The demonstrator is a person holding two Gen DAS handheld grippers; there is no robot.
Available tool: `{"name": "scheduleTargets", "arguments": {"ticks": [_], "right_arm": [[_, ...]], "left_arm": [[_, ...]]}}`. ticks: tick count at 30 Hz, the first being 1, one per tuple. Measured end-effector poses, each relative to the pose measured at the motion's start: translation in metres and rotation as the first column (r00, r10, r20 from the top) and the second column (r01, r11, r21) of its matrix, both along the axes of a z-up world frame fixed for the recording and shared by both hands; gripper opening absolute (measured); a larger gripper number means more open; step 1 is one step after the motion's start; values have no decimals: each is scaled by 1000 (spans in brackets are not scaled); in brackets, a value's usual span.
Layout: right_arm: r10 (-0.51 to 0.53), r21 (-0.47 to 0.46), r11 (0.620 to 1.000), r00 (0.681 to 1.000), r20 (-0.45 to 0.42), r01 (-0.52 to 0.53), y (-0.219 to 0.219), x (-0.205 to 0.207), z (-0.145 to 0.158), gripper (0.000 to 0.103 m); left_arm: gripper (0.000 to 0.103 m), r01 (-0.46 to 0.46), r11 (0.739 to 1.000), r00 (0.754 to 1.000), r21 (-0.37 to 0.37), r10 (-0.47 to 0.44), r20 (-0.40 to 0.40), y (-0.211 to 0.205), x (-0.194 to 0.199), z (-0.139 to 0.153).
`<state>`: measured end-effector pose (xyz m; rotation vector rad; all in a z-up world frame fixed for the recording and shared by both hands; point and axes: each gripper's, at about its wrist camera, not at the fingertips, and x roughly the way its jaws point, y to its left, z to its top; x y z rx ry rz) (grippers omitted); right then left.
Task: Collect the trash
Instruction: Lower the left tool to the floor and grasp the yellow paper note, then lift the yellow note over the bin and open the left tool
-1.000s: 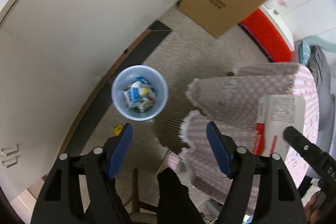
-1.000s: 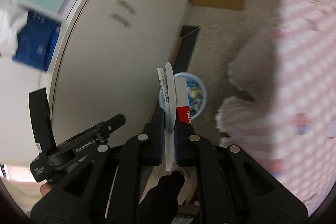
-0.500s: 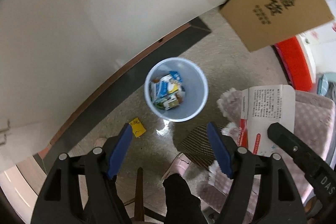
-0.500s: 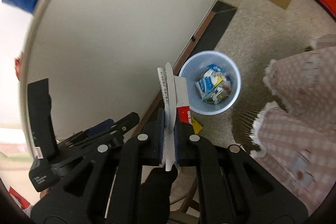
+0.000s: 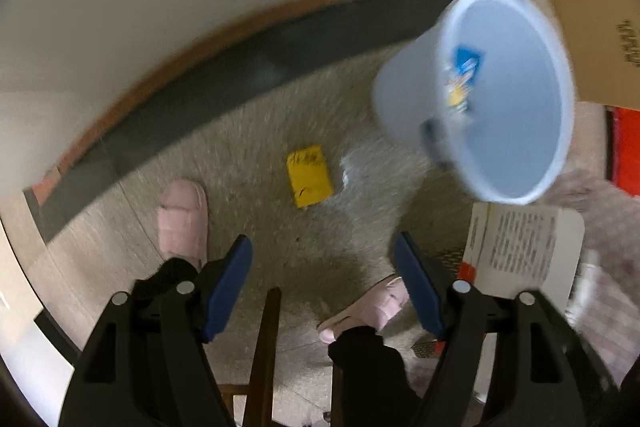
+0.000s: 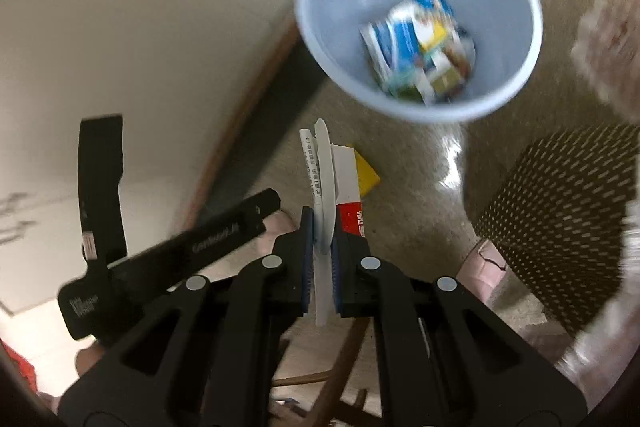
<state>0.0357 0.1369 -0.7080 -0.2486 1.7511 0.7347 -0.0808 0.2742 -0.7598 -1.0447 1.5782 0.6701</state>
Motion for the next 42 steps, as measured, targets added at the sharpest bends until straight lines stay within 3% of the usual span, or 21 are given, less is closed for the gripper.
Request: {"name": "scheduleTargets", "arguments": {"ticks": [3, 4, 10, 13, 17, 19, 21, 22, 24, 29, 36, 37, 42], "right_arm": [[-20, -59, 998, 1000, 16, 20, -12, -12, -54, 8], [-39, -80, 996, 999, 25, 40, -18, -17, -87, 8], [-88, -115, 989, 994, 67, 95, -24, -16, -184, 8], [-96, -119, 987, 993, 71, 104, -22, -14, -216, 8], [-87, -117, 989, 995, 54, 93, -18, -19, -245, 8], [-91, -114, 989, 995, 38, 95, -17, -20, -255, 8], [-78, -112, 990, 996, 37, 81, -15, -21, -259, 8], [-79, -110, 991, 996, 34, 83, -15, -20, -258, 8], [-93, -112, 989, 995, 24, 95, -15, -20, -250, 8], [-76, -111, 991, 997, 5, 76, -17, -27, -196, 8], [-71, -62, 996, 996, -48, 68, -24, -27, -65, 8], [-77, -49, 996, 996, -41, 75, -25, -22, -40, 8], [-117, 38, 993, 992, 48, 115, -28, 13, 70, 8]], "left_arm": [[72, -27, 999, 999, -47, 25, -32, -14, -8, -68], [72, -27, 998, 999, -63, 26, -26, -18, -8, -86], [72, 9, 997, 999, -81, -12, -36, -36, -13, -193], [72, -1, 996, 998, -88, -4, -55, -36, -14, -240], [72, 6, 999, 997, -52, -10, -82, -37, -13, -278], [67, 30, 999, 995, -42, -34, -98, -40, -13, -293], [43, 37, 998, 995, -58, -42, -91, -43, -12, -301], [40, 37, 997, 996, -66, -43, -81, -43, -11, -303], [31, 51, 997, 998, -56, -53, -46, -43, -8, -296], [31, 25, 1000, 998, -8, -26, -53, -35, -16, -243], [31, 119, 991, 992, 54, -117, -38, -29, -14, -91], [31, 165, 983, 986, 78, -163, -27, -28, -7, -55], [31, 308, 934, 947, 179, -319, 37, -35, 30, 62]]}}
